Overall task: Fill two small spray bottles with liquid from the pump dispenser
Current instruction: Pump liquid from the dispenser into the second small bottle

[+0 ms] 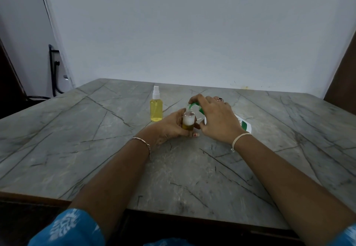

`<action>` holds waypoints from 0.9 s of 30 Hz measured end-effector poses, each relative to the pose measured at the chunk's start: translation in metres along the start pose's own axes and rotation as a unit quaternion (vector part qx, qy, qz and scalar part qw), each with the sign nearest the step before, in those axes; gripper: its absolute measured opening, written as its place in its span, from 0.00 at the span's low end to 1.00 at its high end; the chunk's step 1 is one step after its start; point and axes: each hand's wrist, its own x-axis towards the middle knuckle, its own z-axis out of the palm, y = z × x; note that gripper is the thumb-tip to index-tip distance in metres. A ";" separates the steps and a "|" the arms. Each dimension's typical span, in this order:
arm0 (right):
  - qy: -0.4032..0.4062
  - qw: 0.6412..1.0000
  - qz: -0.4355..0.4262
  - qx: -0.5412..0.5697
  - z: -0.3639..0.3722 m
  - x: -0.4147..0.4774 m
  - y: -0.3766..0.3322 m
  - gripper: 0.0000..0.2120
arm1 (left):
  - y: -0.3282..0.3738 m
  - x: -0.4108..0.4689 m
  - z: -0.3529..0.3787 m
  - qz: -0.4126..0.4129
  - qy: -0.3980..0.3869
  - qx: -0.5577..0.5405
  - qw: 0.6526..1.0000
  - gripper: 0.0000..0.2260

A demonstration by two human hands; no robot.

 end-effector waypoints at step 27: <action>0.007 1.000 -0.012 0.008 0.001 -0.002 0.002 0.30 | -0.007 0.003 -0.003 -0.003 0.003 0.016 1.000 0.22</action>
